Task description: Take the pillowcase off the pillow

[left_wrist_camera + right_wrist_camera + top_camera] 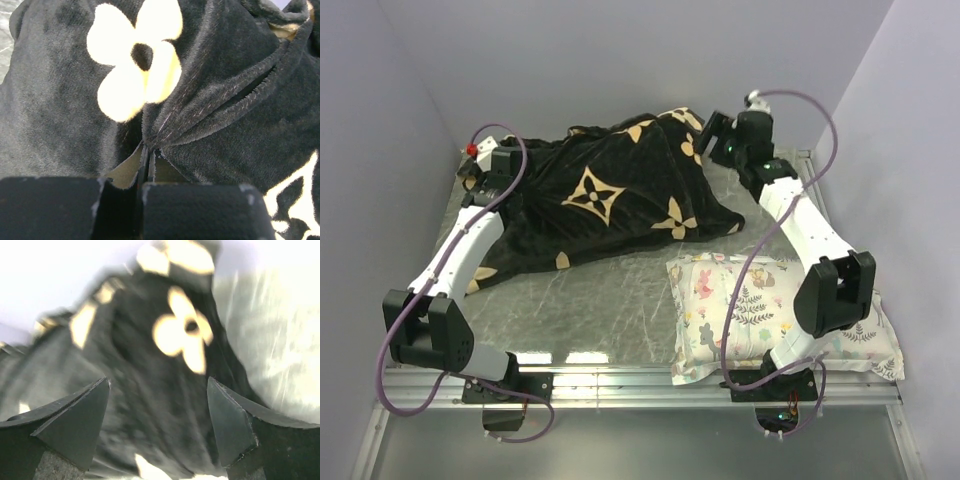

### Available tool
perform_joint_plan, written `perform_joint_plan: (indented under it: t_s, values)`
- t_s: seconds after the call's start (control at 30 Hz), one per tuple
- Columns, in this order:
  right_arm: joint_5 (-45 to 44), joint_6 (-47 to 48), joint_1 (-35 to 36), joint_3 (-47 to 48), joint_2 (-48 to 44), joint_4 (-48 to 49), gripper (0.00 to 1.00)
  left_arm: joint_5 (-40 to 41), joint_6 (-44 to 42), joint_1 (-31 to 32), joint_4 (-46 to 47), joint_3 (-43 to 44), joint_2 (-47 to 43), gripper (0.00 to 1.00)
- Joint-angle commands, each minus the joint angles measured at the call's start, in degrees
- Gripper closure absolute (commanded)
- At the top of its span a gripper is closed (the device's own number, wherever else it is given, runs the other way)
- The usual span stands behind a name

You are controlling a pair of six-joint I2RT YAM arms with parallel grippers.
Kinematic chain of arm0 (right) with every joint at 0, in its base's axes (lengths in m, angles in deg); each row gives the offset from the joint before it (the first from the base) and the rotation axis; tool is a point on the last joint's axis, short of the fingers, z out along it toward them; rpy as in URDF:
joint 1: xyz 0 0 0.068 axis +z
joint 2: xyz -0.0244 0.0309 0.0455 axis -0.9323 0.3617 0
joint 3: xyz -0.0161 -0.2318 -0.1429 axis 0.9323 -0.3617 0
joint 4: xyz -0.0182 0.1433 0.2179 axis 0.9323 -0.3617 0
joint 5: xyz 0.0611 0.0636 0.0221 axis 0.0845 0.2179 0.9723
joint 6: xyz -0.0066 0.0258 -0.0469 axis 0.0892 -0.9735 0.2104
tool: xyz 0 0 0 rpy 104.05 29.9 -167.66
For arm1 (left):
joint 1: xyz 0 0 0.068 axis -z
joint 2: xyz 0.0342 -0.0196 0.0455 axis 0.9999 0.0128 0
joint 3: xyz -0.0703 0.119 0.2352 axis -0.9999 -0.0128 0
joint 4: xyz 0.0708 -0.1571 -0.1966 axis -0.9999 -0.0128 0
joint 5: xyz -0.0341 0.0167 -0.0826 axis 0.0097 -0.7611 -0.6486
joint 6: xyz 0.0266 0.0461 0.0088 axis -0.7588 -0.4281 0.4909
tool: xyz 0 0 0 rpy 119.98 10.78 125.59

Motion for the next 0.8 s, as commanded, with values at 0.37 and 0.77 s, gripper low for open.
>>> perform_joint_plan:
  t_s: [0.37,0.77]
  values:
    - [17.35,-7.54,3.81,-25.44,-1.55,17.88,0.23,-3.21,-6.0,-2.44,-1.4,8.01,3.12,1.0]
    - [25.51,-14.39,7.34,-35.55,-4.72,30.88,0.98,-5.25,-6.44,10.71,1.66,5.65,-4.86,0.24]
